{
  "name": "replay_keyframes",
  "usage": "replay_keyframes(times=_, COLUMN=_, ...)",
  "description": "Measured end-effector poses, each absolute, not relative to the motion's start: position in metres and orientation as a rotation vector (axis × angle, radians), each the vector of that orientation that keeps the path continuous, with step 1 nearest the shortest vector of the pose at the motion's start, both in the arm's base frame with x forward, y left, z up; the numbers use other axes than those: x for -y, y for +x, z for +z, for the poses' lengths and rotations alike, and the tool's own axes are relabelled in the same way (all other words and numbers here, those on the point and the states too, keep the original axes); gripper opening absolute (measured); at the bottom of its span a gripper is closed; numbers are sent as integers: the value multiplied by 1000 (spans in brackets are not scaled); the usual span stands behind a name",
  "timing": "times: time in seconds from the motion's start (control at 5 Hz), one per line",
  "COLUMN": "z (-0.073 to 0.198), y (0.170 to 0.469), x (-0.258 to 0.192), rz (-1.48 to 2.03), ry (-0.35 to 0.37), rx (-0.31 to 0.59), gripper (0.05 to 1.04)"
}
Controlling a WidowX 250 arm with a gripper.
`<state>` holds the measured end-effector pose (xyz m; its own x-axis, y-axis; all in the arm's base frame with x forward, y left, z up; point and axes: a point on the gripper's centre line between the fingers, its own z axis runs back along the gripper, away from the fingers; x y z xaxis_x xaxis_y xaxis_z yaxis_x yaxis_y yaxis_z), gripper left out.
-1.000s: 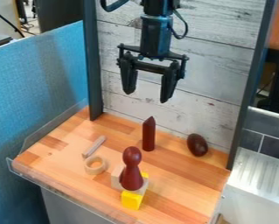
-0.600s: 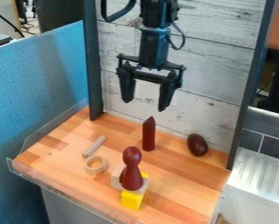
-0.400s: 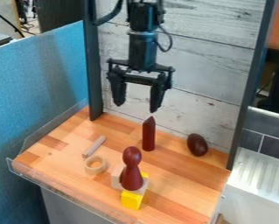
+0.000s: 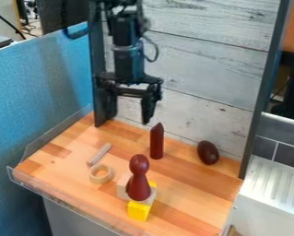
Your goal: Place the ring on top of the cone
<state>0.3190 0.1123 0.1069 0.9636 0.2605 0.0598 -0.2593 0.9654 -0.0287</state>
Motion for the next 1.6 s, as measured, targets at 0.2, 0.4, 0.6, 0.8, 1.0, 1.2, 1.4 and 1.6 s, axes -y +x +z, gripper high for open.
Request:
replay_keyframes(times=0.2, z=97, y=324, x=-126, rz=301, ry=43, rx=136, gripper=1001)
replay_keyframes(times=0.4, z=82, y=330, x=-145, rz=371, ry=103, rx=148, gripper=1001)
replay_keyframes(times=0.6, z=65, y=334, x=-162, rz=413, ry=137, rx=132, gripper=1001)
replay_keyframes(times=0.8, z=37, y=331, x=-171, rz=416, ry=167, rx=80, gripper=1001)
replay_keyframes(times=1.0, z=22, y=333, x=-179, rz=413, ry=197, rx=86, gripper=1001)
replay_keyframes(times=1.2, z=4, y=329, x=-183, rz=374, ry=173, rx=48, gripper=1001)
replay_keyframes(times=1.4, z=-14, y=335, x=-190, rz=345, ry=174, rx=37, gripper=1001)
replay_keyframes(times=1.6, z=-23, y=339, x=-195, rz=334, ry=150, rx=23, gripper=1001)
